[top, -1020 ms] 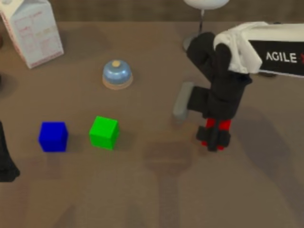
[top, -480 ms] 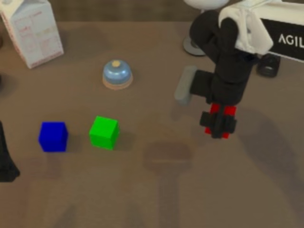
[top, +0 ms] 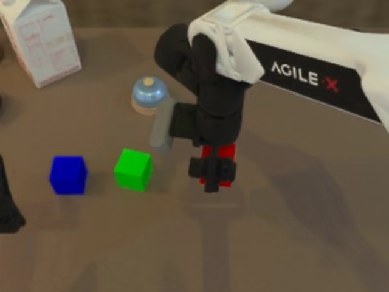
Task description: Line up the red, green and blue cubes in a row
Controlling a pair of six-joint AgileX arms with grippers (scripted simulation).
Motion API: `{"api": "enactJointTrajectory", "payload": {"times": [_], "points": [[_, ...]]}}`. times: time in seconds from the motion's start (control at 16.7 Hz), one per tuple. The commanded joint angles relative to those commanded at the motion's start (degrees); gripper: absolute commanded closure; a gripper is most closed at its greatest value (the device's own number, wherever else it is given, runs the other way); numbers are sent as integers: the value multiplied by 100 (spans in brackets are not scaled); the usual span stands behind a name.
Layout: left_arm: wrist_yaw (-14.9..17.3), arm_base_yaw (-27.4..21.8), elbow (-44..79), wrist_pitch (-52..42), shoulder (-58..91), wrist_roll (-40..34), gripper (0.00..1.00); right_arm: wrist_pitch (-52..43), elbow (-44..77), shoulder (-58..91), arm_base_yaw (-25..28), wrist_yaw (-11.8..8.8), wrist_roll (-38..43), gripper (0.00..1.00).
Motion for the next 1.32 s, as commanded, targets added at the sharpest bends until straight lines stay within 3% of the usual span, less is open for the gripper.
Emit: {"api": "enactJointTrajectory", "payload": {"times": [0.24,0.42,0.78,1.14,1.32], "points": [[0,0,0,0,0,0,0,-589,1281,598,927,1,264,100],[0,0,0,0,0,0,0,-784,1645,786,1267,7,365,100],[0,0,0,0,0,0,0,-682,1548,760,1267,3,363,100],[0,0,0,0,0,0,0,565,410,871,1268,9,386,100],[0,0,0,0,0,0,0,710,270,906,1283,9,377,100]]}}
